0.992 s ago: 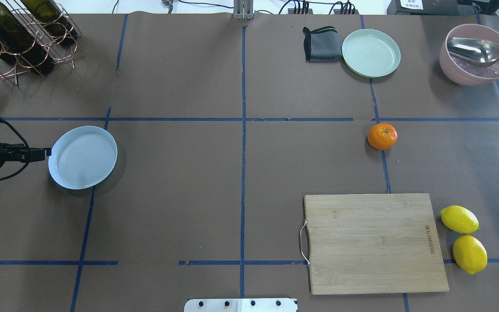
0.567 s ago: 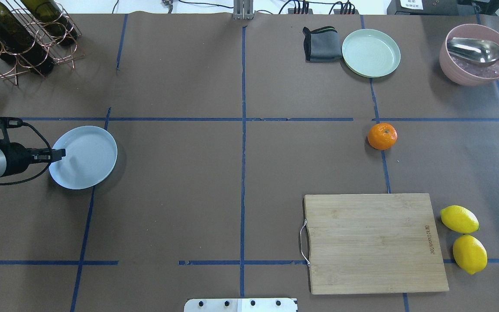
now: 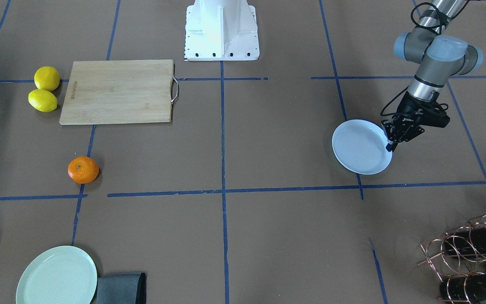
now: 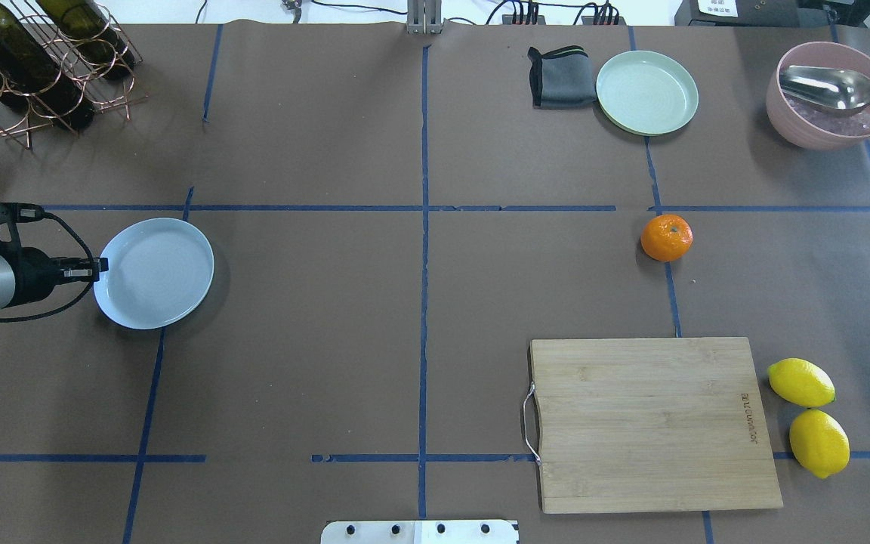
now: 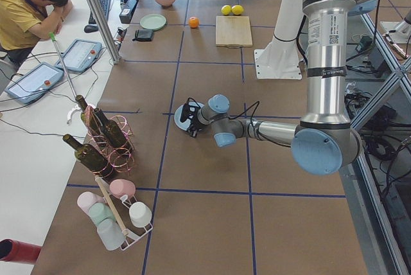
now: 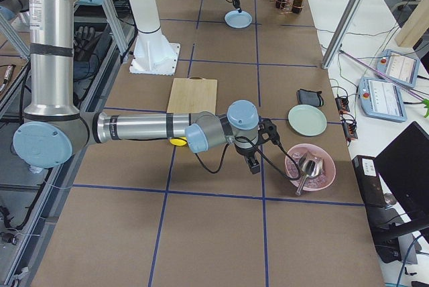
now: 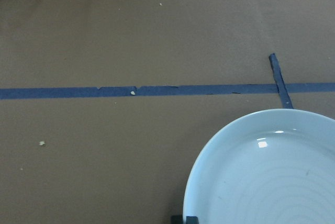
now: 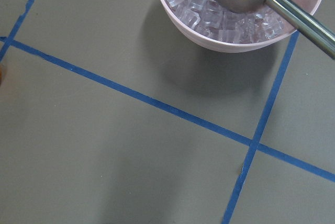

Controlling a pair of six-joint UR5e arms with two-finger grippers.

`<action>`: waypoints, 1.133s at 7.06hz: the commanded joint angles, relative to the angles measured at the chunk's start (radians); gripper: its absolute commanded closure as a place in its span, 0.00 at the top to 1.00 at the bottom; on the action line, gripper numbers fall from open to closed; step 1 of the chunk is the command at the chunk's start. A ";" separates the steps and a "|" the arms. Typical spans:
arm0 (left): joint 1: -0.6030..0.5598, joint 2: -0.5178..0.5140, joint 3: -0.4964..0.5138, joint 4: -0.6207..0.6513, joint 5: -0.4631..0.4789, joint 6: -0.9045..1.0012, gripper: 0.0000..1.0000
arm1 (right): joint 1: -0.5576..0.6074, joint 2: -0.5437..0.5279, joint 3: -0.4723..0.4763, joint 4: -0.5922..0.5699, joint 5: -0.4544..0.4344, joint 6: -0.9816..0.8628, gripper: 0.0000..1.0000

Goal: Pick orange to plate
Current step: 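Push the light blue plate with the left gripper toward the table center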

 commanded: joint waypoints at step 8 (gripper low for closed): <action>0.258 -0.660 0.049 0.596 0.148 -0.404 0.00 | 0.001 -0.006 0.000 0.001 0.000 0.000 1.00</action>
